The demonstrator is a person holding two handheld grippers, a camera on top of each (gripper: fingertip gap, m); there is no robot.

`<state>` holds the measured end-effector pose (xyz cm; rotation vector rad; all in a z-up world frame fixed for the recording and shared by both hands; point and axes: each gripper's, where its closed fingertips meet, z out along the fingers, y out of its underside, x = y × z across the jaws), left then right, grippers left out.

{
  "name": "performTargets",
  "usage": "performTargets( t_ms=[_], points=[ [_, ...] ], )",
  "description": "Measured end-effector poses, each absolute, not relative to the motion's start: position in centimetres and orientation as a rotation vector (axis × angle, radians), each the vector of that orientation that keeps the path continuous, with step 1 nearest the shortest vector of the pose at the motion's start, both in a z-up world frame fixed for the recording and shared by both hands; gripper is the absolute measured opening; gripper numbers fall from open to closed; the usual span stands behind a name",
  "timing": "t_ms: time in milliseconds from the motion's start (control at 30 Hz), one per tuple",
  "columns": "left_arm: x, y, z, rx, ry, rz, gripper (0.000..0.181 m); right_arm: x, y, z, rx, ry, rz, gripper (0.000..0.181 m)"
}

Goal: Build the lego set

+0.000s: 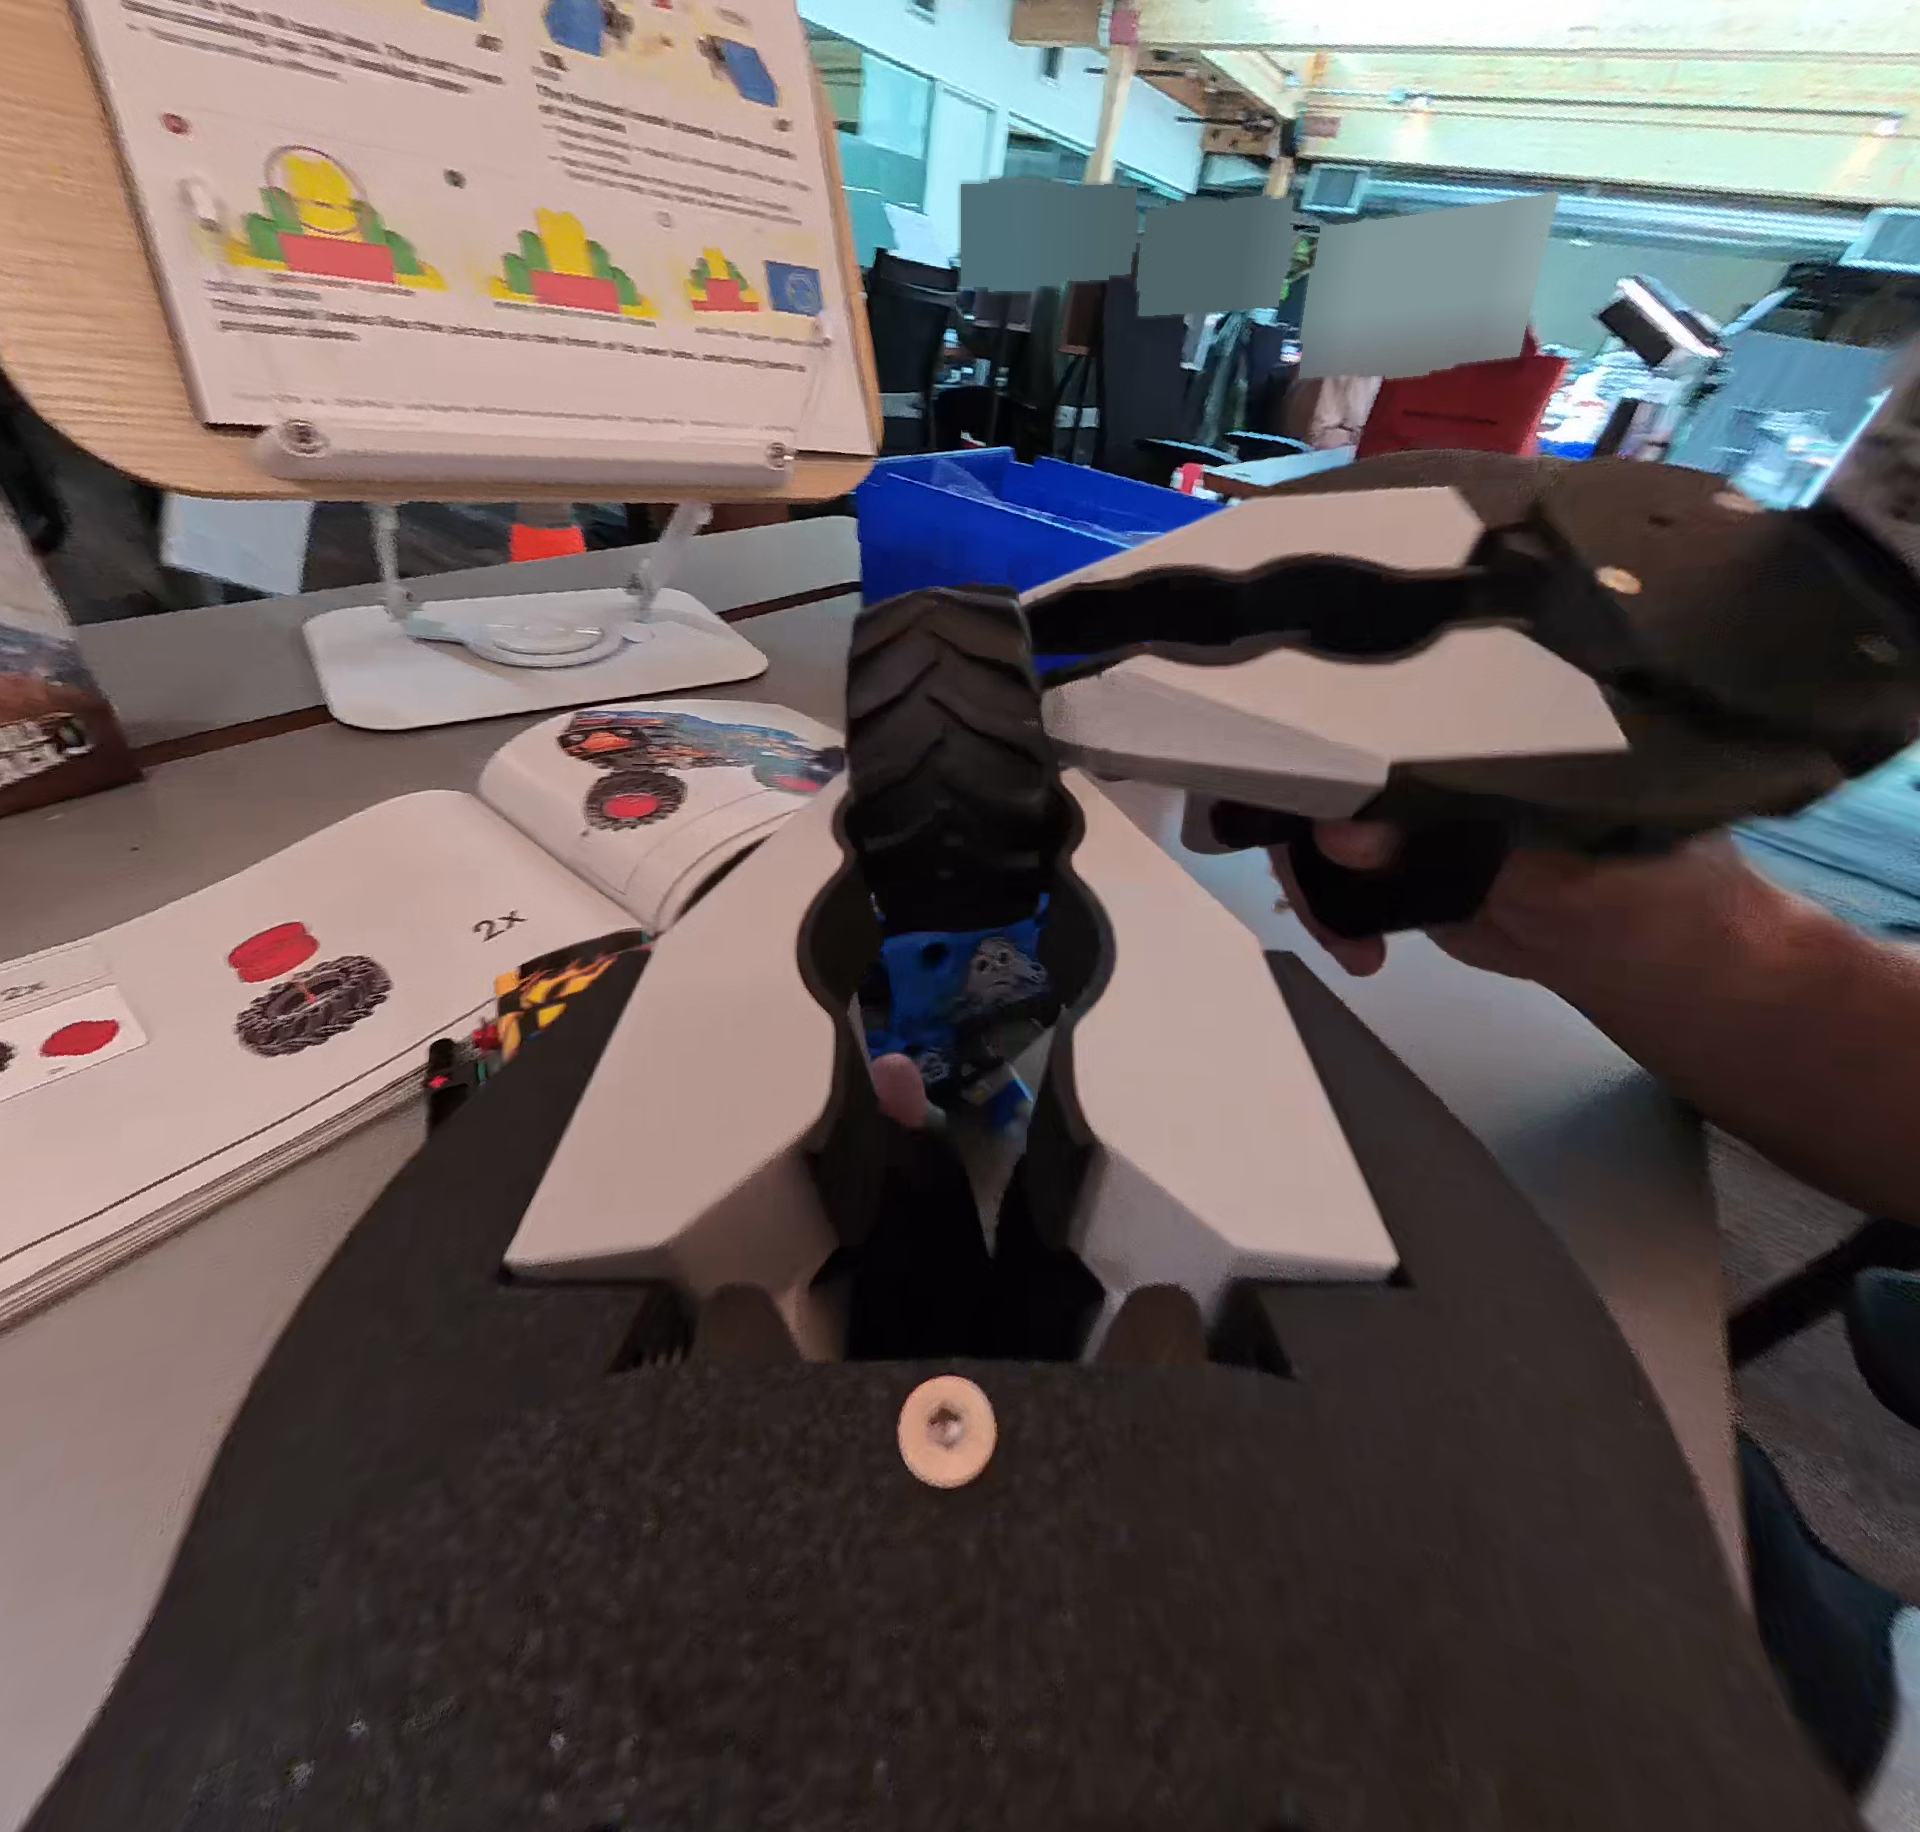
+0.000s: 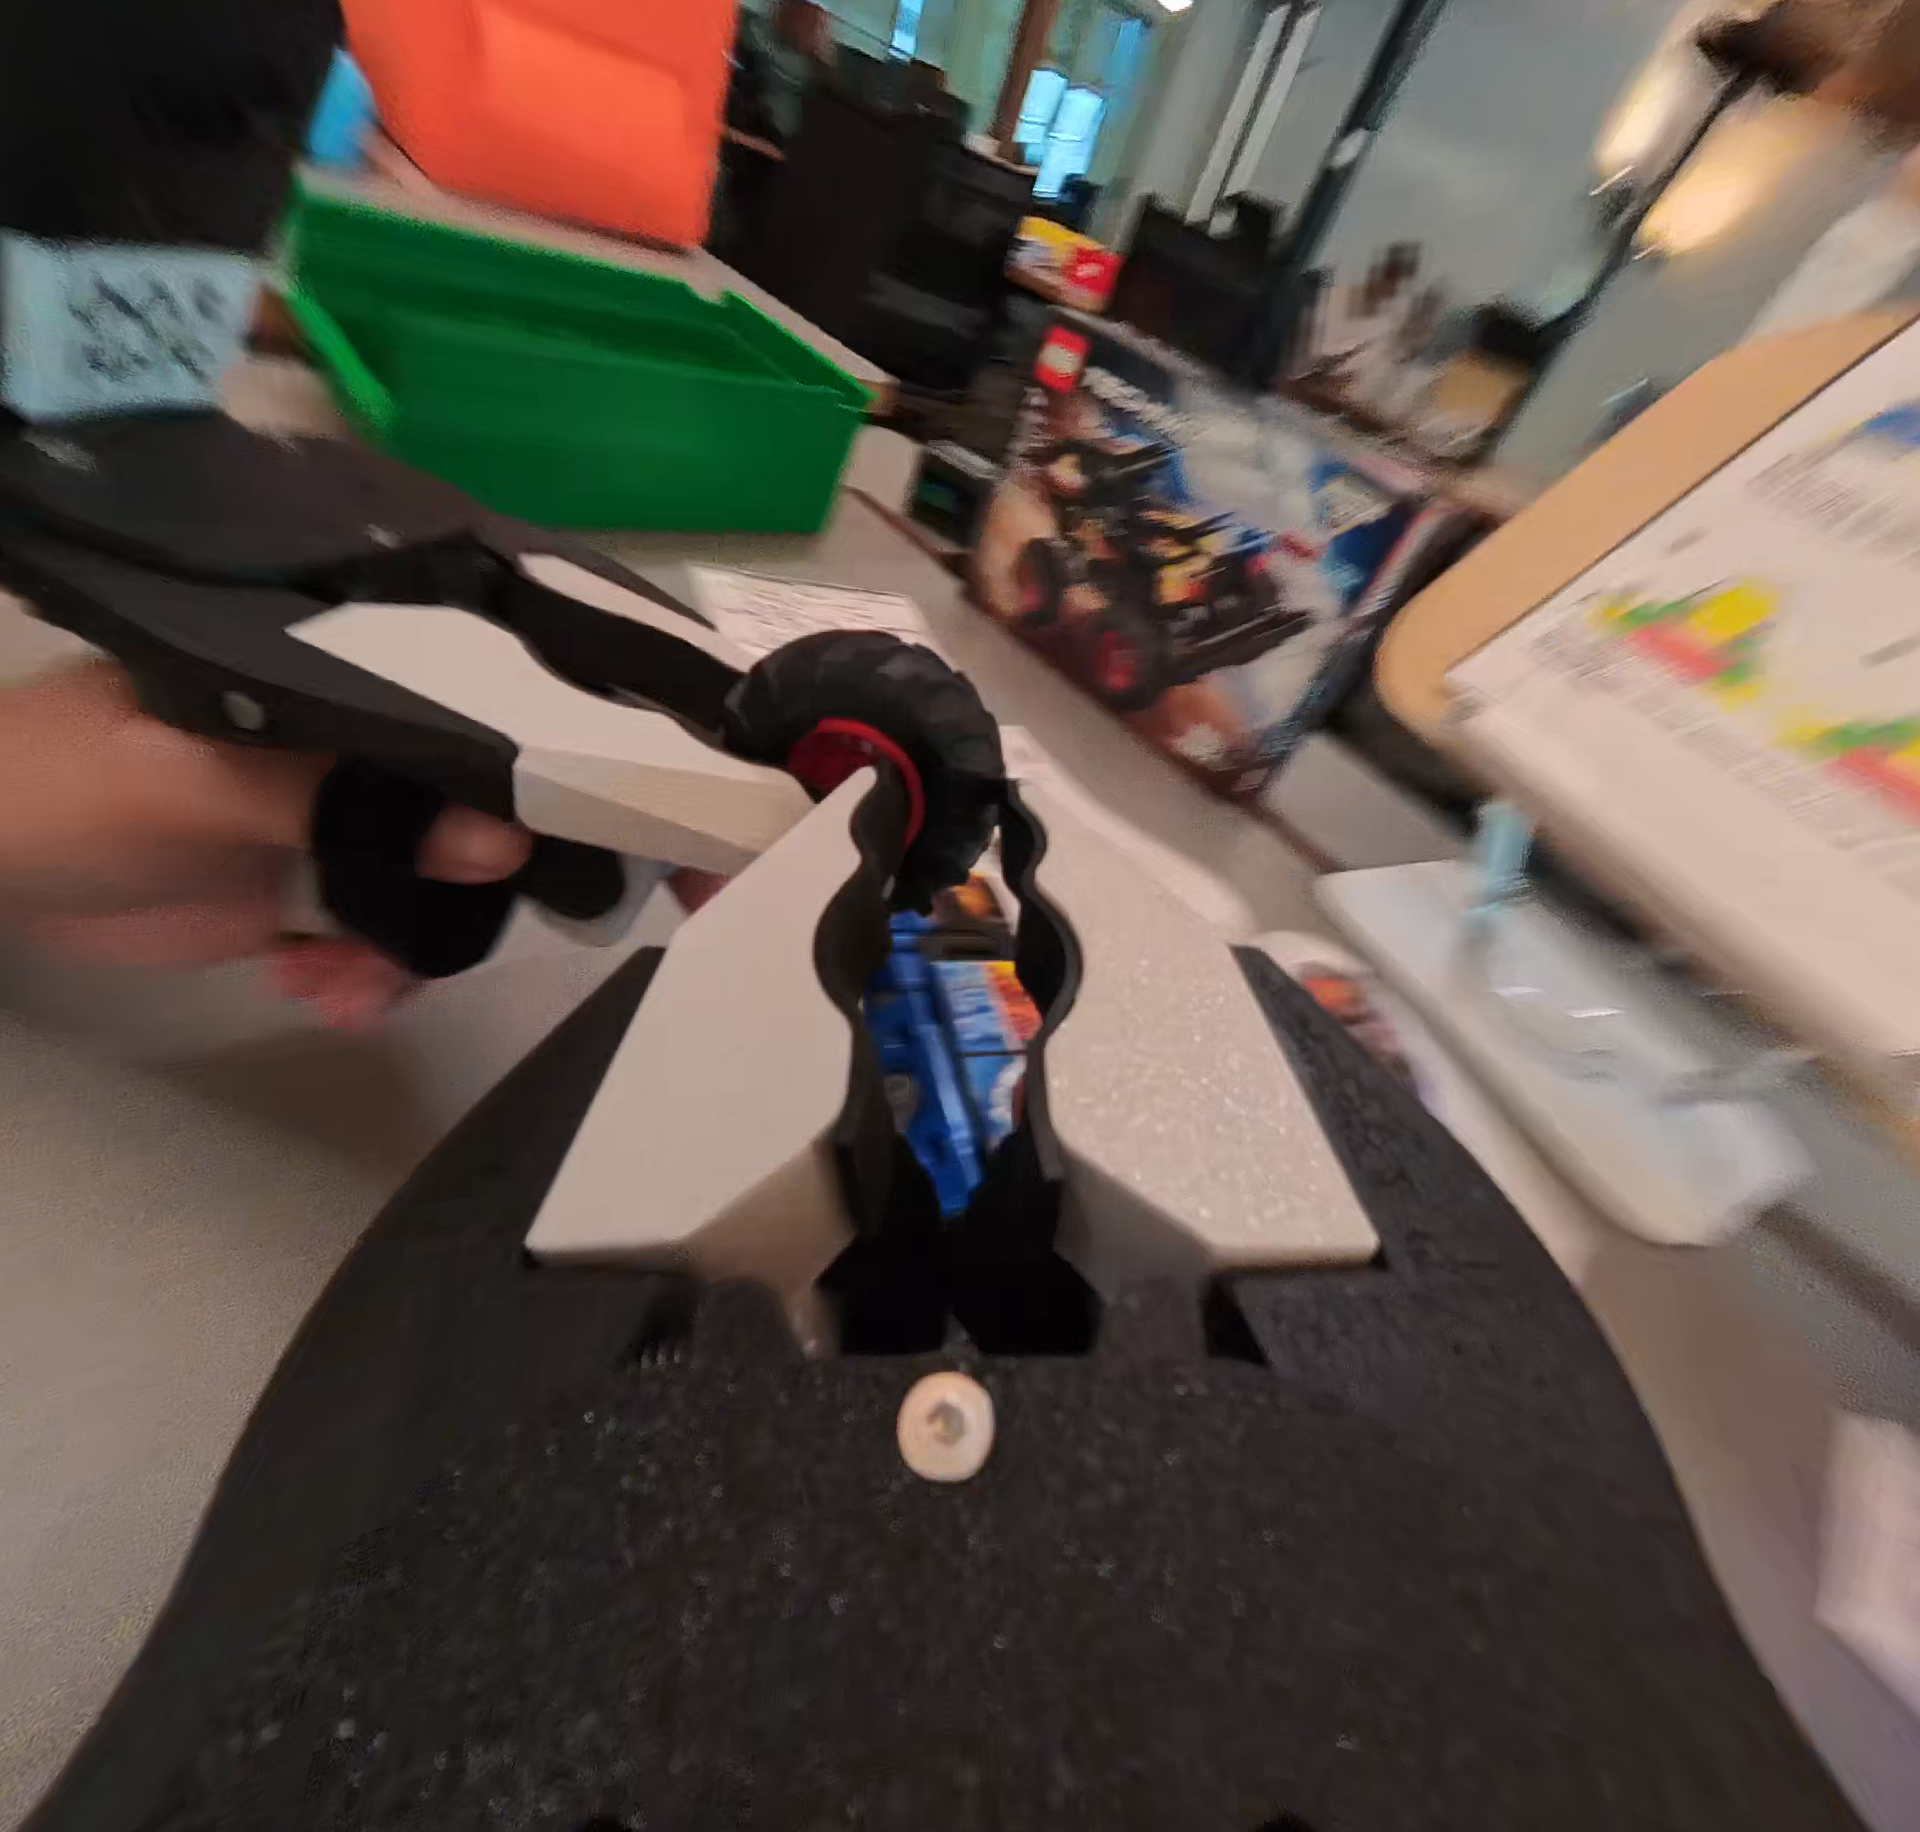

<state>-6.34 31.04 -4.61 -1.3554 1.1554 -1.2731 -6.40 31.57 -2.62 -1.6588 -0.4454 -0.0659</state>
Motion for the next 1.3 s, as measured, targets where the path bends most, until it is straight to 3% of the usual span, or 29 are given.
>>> performTargets(
  t_ms=[100,233,300,400,500,667,800,1300],
  points=[
    [-8.7,30.9,-3.0,-1.337,1.120,-1.285,0.026,-8.1,28.9,-2.1,-1.627,-0.373,0.430,0.018],
    [-12.5,28.3,-3.2,-1.419,1.047,-1.423,0.026,-8.7,25.2,-1.3,-1.475,-0.289,0.740,0.037],
    [-13.9,27.1,-4.2,-1.497,1.026,-1.427,0.026,-8.8,23.8,-1.5,-1.418,-0.252,0.764,0.031],
    [-15.0,23.6,-6.7,-1.624,1.193,-1.395,0.026,-9.9,21.5,-1.3,-1.348,-0.127,1.035,0.006],
    [-16.0,20.5,-9.1,-1.663,1.250,-1.346,0.026,-11.0,20.0,-1.6,-1.314,-0.018,1.374,0.002],
    [-17.4,18.1,-12.3,-1.623,1.230,-1.200,0.026,-10.7,21.0,-6.3,-1.546,-0.187,0.581,0.000],
    [-18.2,17.5,-12.2,-1.579,1.212,-1.177,0.026,-11.3,20.0,-5.3,-1.518,-0.378,0.030,0.001],
    [-18.0,18.2,-11.8,-1.497,1.210,-1.143,0.026,-12.7,18.8,-4.2,-1.421,-0.571,-0.454,0.001]
  ],
)
